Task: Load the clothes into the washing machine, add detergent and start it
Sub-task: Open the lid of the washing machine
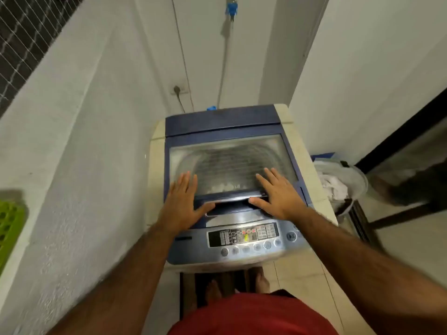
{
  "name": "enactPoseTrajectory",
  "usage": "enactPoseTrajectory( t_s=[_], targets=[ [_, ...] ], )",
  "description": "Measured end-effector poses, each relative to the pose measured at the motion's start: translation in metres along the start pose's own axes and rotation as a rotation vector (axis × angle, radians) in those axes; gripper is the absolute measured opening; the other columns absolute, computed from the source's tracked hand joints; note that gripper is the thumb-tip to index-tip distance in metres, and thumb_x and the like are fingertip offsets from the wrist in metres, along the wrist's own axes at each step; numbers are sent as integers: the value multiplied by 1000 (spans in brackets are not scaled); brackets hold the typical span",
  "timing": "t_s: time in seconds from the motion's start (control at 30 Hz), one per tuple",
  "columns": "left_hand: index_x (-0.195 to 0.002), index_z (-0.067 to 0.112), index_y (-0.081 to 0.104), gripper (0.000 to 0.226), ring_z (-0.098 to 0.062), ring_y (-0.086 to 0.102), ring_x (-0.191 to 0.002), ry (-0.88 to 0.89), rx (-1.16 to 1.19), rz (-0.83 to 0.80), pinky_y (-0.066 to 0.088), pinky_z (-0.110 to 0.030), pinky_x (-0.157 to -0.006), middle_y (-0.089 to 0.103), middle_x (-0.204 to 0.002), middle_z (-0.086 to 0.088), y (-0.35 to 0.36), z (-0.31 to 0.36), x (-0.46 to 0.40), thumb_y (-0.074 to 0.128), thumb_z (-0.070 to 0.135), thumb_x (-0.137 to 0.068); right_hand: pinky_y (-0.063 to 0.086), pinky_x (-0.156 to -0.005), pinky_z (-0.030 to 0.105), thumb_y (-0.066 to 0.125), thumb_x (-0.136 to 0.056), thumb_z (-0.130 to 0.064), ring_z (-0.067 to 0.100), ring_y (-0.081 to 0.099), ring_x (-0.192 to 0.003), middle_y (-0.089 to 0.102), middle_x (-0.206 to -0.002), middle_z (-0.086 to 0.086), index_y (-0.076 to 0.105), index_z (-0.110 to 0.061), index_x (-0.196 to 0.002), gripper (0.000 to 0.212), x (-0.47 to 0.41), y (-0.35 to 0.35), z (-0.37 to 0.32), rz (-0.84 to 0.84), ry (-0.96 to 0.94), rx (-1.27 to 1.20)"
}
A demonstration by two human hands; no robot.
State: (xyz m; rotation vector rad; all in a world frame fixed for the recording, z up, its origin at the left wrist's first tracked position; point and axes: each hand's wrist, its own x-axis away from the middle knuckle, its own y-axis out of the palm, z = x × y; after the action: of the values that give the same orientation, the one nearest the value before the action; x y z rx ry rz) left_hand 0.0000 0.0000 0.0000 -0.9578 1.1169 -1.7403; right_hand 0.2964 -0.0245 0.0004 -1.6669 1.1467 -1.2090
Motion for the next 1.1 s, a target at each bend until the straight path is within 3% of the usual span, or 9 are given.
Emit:
enactPoseTrajectory(
  t_s=[0.13, 0.27, 0.33, 0.43, 0.53, 0.73, 0.93, 1.1],
  targets=[
    [-153, 16, 2, 116, -22, -6, -148, 10, -23, -56, 4, -45, -120, -7, -161, -8, 20, -6, 15, 10, 93, -67, 2, -122, 46, 3, -72, -90, 27, -4, -152, 4, -165, 10, 15, -21, -156, 110, 18, 24, 0, 22, 19, 70],
    [-153, 15, 11, 114, -24, -5, -148, 66, -41, -47, 3, -44, -119, -2, -161, -8, 31, -4, 26, 11, 91, -69, 9, -121, 49, 21, -82, -83, 30, 3, -152, 12, -164, 12, 26, -18, -154, 97, 30, 39, -11, 100, 49, 58],
    [-150, 11, 26, 102, -27, 7, -148, 111, -26, 15, 6, -41, -117, 13, -160, -11, 36, -1, 32, 25, 82, -76, 20, -119, 51, 31, -86, -73, 34, 15, -150, 25, -160, 16, 39, -14, -149, 87, 37, 46, -20, 152, 37, 47],
    [-137, 8, 51, 74, -31, 40, -134, 184, 27, 164, 31, -45, -111, 45, -145, -14, 42, 7, 40, 42, 60, -85, 37, -110, 51, 42, -89, -60, 39, 40, -137, 48, -144, 18, 56, -8, -134, 70, 43, 53, -34, 264, -17, 20],
    [-127, 11, 59, 58, -24, 53, -116, 224, 69, 249, 44, -42, -97, 57, -128, -6, 45, 17, 42, 48, 50, -86, 45, -99, 48, 44, -92, -50, 34, 51, -121, 57, -130, 13, 60, -8, -127, 57, 43, 55, -47, 316, -57, -14],
    [-124, 14, 61, 54, -18, 58, -110, 311, 85, 184, 42, -40, -96, 63, -119, 1, 46, 32, 32, 47, 50, -86, 45, -88, 39, 45, -95, -46, 28, 60, -97, 67, -102, 6, 64, -15, -113, 40, 32, 49, -53, 193, -85, 44],
    [-105, 22, 64, 58, -18, 57, -94, 214, -87, 73, 30, -36, -94, 66, -92, 8, 55, 40, 26, 33, 66, -83, 40, -94, 38, 20, -89, -65, 25, 59, -103, 67, -110, 5, 61, -21, -123, 69, 27, 46, -48, 37, -43, 23],
    [-116, 22, 60, 74, -19, 55, -103, 169, -119, 40, 25, -37, -102, 66, -101, 5, 56, 48, 27, 20, 71, -78, 39, -95, 37, 39, -99, -54, 23, 57, -106, 67, -114, 6, 59, -20, -128, 50, 28, 40, -45, -7, -53, -10]
  ],
)
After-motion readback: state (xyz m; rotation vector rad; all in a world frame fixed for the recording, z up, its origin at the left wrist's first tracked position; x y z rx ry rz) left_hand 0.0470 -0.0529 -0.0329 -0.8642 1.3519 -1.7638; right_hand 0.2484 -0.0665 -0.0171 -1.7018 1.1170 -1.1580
